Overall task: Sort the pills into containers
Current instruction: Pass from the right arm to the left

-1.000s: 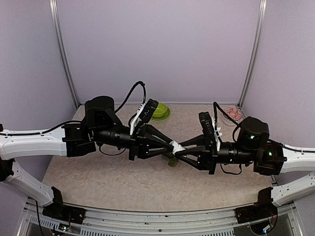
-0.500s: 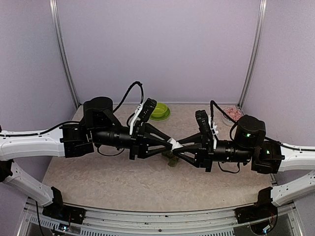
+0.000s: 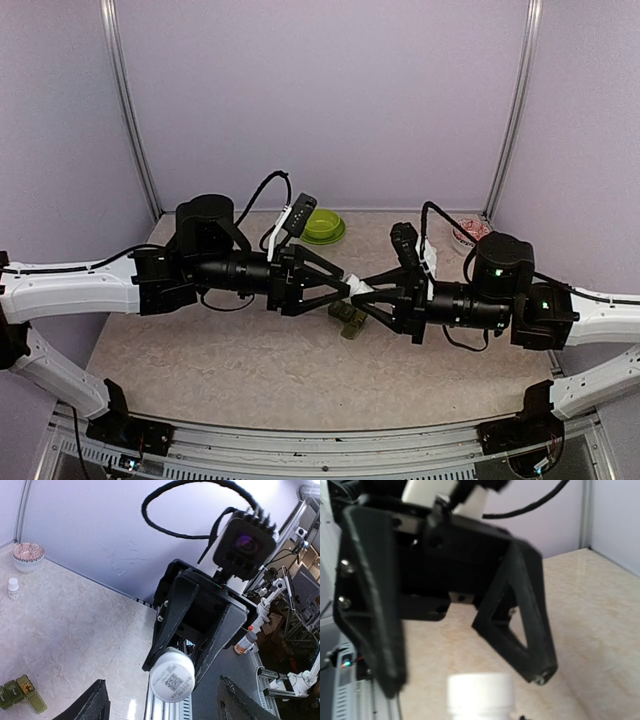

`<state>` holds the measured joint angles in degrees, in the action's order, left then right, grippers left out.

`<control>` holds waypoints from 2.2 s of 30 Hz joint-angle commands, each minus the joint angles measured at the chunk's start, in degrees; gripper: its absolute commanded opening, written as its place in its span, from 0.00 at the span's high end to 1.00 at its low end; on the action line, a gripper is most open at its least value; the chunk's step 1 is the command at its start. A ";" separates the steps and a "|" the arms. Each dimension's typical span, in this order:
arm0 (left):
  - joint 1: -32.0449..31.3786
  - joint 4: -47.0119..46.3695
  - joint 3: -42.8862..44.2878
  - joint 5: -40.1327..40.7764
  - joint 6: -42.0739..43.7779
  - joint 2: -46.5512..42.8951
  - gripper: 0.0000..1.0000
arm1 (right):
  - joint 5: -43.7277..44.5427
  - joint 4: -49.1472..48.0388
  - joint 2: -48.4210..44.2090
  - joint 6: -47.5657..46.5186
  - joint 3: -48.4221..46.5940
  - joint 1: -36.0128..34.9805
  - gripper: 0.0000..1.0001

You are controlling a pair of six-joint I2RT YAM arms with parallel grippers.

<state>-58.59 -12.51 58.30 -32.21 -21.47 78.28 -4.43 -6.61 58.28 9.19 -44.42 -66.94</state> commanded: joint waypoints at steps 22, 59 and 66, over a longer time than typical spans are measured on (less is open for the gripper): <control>1.37 1.64 2.83 -1.78 -4.88 3.57 0.59 | 6.46 3.72 2.79 -5.67 -2.77 0.18 0.86; 10.01 16.34 4.74 20.58 -1.51 4.95 0.86 | 17.10 4.90 -4.80 -5.22 2.59 2.53 0.00; 15.48 22.64 6.51 30.08 -0.63 8.97 0.86 | 20.01 5.87 -6.18 -4.47 6.31 6.15 0.00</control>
<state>-45.58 4.99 62.89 -9.37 -23.66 84.77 12.58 -2.24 53.58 3.90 -40.60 -62.54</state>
